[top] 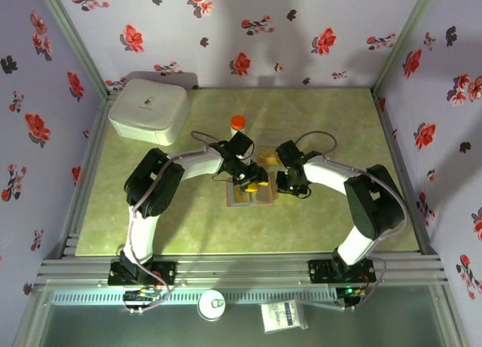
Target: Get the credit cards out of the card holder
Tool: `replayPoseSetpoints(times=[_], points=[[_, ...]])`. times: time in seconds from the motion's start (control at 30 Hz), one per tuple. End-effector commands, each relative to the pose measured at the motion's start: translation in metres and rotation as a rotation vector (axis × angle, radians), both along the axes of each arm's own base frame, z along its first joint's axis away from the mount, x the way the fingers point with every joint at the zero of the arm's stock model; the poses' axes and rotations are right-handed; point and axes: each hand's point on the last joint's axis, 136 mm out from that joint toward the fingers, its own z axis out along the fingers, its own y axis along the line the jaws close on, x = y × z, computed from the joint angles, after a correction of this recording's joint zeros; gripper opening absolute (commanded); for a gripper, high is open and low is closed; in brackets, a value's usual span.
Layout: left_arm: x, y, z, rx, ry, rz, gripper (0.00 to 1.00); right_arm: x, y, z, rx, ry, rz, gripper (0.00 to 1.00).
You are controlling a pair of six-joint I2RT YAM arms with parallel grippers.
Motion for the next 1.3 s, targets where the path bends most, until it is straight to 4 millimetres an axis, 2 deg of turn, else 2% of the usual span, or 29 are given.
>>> replayPoseSetpoints(times=[0.0, 0.33, 0.6, 0.7, 1.0, 1.27], points=[[-0.012, 0.013, -0.024, 0.083, 0.038, -0.018, 0.44, -0.019, -0.028, -0.027, -0.142, 0.092, 0.009, 0.25], [-0.012, 0.015, -0.024, 0.086, 0.033, -0.02, 0.44, -0.026, -0.03, -0.032, -0.264, 0.155, 0.078, 0.26], [-0.006, 0.011, -0.02, 0.077, 0.018, -0.022, 0.44, -0.035, -0.015, -0.038, -0.282, 0.222, 0.135, 0.26], [-0.001, 0.005, -0.012, 0.056, 0.0, -0.027, 0.44, -0.033, -0.012, -0.03, -0.265, 0.204, 0.133, 0.26], [0.007, -0.003, 0.015, 0.005, -0.049, -0.034, 0.44, -0.02, 0.003, 0.018, -0.144, 0.075, 0.098, 0.28], [0.012, 0.01, 0.032, -0.015, -0.102, -0.011, 0.44, -0.014, 0.019, 0.046, -0.037, 0.018, 0.086, 0.29]])
